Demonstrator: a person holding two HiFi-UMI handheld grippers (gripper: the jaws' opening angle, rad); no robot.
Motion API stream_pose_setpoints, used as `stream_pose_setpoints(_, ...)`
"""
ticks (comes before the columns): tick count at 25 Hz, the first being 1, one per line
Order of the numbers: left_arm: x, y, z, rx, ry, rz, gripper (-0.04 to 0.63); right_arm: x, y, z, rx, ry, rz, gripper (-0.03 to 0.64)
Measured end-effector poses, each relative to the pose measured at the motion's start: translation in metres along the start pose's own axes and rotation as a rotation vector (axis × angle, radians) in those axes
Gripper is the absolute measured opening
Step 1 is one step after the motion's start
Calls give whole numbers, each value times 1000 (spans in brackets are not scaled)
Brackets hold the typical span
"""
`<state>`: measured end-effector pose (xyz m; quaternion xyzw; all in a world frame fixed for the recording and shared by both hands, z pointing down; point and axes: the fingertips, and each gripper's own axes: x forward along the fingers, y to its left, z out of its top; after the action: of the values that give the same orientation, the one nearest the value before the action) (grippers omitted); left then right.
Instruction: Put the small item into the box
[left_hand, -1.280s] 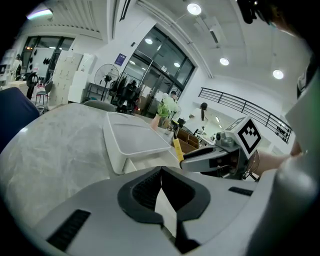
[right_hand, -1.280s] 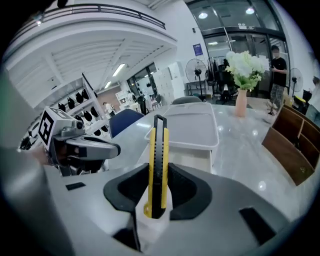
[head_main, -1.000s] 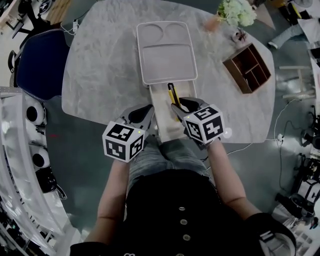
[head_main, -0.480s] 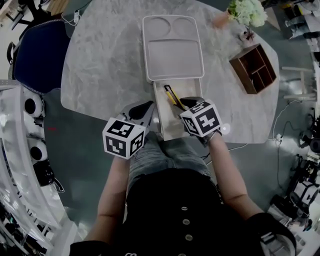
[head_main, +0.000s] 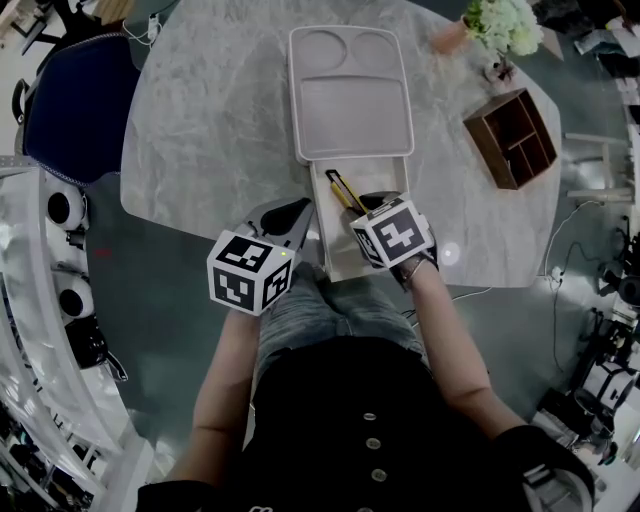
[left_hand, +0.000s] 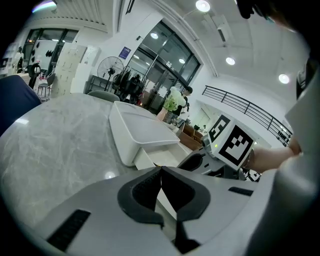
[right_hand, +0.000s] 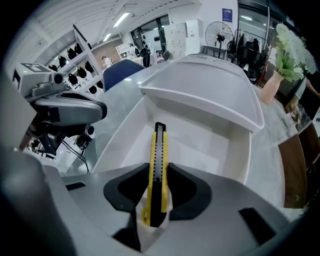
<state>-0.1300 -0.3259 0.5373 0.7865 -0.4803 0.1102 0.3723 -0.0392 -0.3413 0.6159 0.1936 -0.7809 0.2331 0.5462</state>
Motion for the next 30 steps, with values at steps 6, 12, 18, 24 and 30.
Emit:
stream_pose_setpoints(6,-2,1,-4,5,8,-4,18,2,0,-2,-83,27,-62,121)
stream_pose_setpoints(12,-8,1,-5,3,0,1,18,-1,1,7,-129,4,-101,145)
stream_pose_setpoints(18,-11,-4,-8,7,-1,-1,18,-3,11,0,-101,1,-70,194)
stream_pose_setpoints(24,-15,-9,-5,16,-6,-7,18,-24,16,12,-91,-75,-62,206)
stream_pose_setpoints(30,-22,-8,5,49,-8,2,18,-66,15,33,-84,-232,-73,211)
